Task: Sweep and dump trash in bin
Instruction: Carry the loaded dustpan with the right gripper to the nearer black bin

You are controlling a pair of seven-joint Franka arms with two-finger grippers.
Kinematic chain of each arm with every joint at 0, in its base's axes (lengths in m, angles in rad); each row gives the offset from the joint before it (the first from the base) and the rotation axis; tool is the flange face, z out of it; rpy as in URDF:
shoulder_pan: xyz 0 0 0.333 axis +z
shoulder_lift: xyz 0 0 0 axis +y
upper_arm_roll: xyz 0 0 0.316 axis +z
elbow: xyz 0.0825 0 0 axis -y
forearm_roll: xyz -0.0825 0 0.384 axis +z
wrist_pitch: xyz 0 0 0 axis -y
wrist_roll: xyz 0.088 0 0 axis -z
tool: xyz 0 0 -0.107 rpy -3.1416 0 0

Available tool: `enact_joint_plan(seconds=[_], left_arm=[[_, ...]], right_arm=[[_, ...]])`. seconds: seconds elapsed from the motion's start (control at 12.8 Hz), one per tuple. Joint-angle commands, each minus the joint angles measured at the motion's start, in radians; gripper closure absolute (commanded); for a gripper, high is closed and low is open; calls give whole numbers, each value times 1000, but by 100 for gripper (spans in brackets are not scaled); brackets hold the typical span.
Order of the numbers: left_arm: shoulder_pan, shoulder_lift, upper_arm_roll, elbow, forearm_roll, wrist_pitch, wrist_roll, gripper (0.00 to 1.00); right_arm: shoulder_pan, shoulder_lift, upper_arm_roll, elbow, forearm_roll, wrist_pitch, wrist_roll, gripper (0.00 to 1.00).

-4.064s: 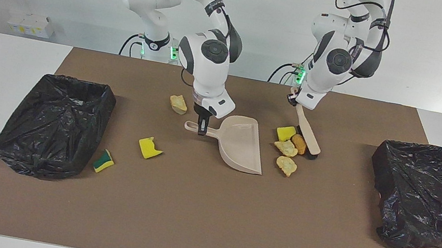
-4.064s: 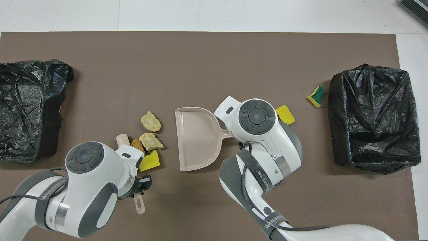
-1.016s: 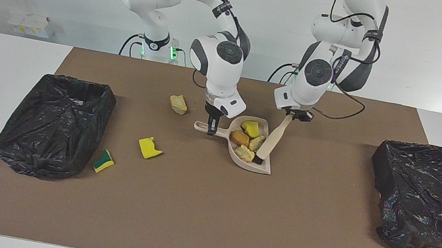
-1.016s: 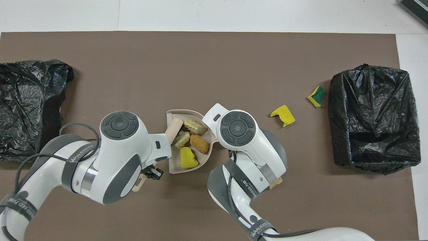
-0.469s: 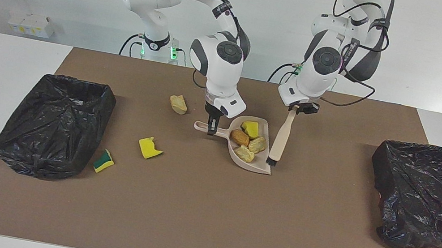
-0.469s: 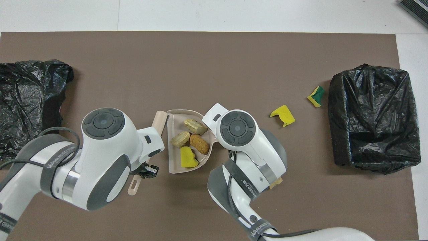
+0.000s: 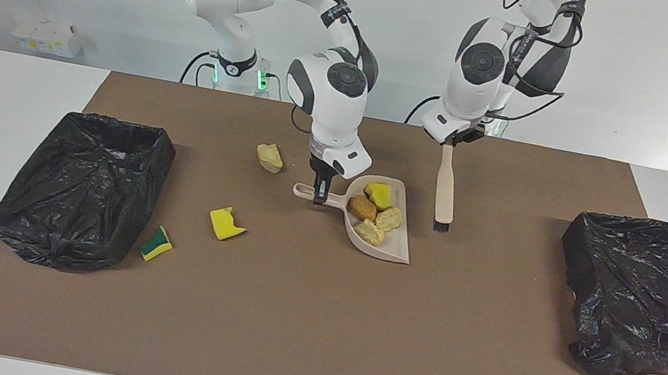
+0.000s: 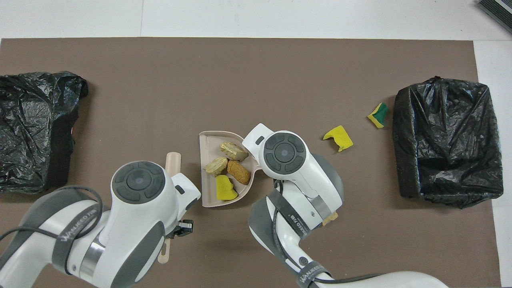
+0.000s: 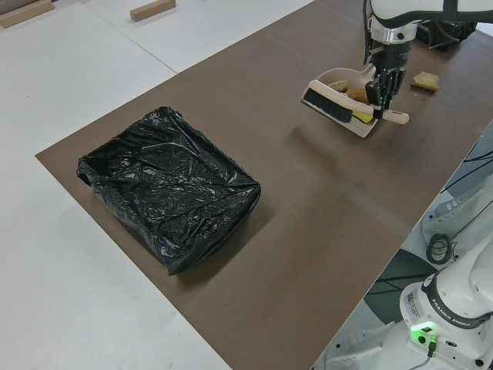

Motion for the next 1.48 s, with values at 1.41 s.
enact_joint_plan(seconds=[1.41], left_arm=[[-52, -345, -420, -424, -531, 330, -133, 100]], right_arm=[[-474, -166, -7, 180, 104, -291, -302, 100]])
